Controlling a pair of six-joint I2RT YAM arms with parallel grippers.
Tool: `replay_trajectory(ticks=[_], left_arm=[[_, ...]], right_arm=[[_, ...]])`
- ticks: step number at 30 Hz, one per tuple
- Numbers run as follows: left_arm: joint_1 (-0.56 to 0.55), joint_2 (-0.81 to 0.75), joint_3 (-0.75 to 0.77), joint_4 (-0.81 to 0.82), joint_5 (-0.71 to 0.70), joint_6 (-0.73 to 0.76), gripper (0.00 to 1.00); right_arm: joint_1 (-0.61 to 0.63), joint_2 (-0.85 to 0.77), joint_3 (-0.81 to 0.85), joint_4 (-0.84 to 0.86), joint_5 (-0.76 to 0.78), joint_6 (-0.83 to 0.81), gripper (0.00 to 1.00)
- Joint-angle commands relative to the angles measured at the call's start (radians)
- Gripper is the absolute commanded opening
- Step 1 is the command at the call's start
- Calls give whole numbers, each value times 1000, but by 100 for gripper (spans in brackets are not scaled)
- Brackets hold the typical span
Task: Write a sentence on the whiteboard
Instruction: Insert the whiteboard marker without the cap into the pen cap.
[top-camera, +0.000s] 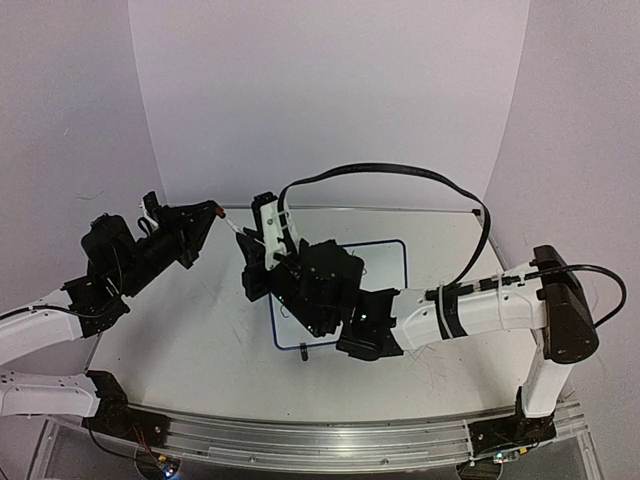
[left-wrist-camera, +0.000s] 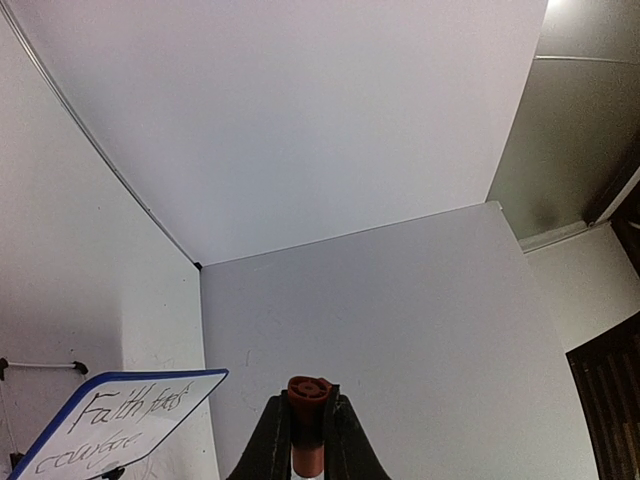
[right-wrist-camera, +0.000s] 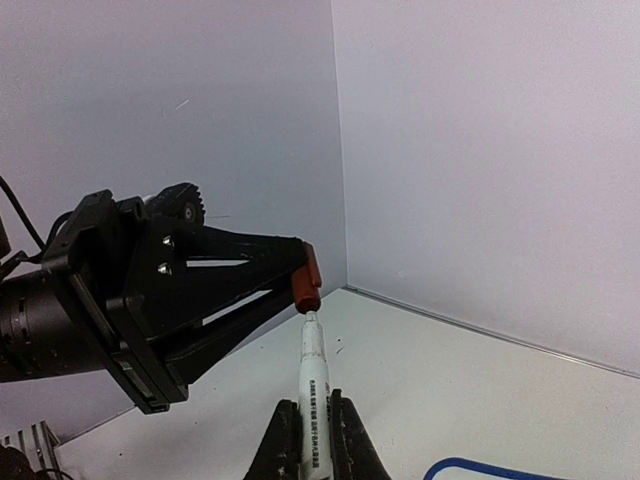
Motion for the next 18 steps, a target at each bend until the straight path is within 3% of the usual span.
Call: replay_trajectory(ticks=[1,12,18], left_arm=[[0,5,16,59,23,-3,0],[0,-3,6,85,52,0,0],[0,-8,-15,118,100,21,0]], right_arm=[[-2,24,56,39,4,-11,0],[-27,89,122,55,23,2,0],[-56,139,155,154,-39,13,0]])
